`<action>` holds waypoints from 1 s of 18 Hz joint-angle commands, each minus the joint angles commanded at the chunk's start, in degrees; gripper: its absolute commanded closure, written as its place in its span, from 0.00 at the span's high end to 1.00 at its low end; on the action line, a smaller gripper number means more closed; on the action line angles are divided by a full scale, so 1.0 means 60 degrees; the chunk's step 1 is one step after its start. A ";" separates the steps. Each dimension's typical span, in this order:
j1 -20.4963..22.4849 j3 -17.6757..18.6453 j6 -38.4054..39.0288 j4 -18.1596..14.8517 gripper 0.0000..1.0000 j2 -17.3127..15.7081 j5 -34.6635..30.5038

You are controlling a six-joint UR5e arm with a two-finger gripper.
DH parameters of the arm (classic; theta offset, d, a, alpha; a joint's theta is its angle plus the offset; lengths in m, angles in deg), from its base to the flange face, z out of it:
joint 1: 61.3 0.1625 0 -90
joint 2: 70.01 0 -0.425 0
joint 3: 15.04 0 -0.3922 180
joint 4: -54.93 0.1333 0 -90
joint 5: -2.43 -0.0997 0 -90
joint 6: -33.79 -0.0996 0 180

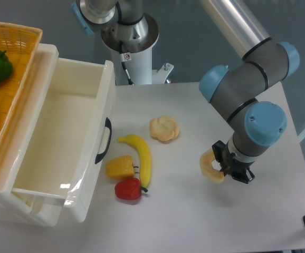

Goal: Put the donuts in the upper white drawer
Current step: 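Close the gripper on the tan donut ring and lift it, then carry the donut ring over the open white drawer and lower it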

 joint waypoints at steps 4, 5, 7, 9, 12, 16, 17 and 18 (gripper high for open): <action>-0.0044 0.0000 0.0029 0.0015 0.00 -0.0029 -0.0029; -0.0058 0.0000 0.0102 0.0029 0.00 -0.0058 0.0000; -0.0073 -0.0015 0.0132 0.0044 0.00 -0.0189 0.0059; -0.0073 0.0000 0.0146 0.0029 0.00 -0.0467 0.0335; -0.0088 0.0087 0.0904 0.0015 0.00 -0.1052 0.1228; -0.0219 0.0541 0.1786 0.0000 0.00 -0.1902 0.1991; -0.0336 0.0673 0.1860 -0.0014 0.00 -0.2136 0.2166; -0.0438 0.0891 0.2064 0.0000 0.00 -0.2400 0.2444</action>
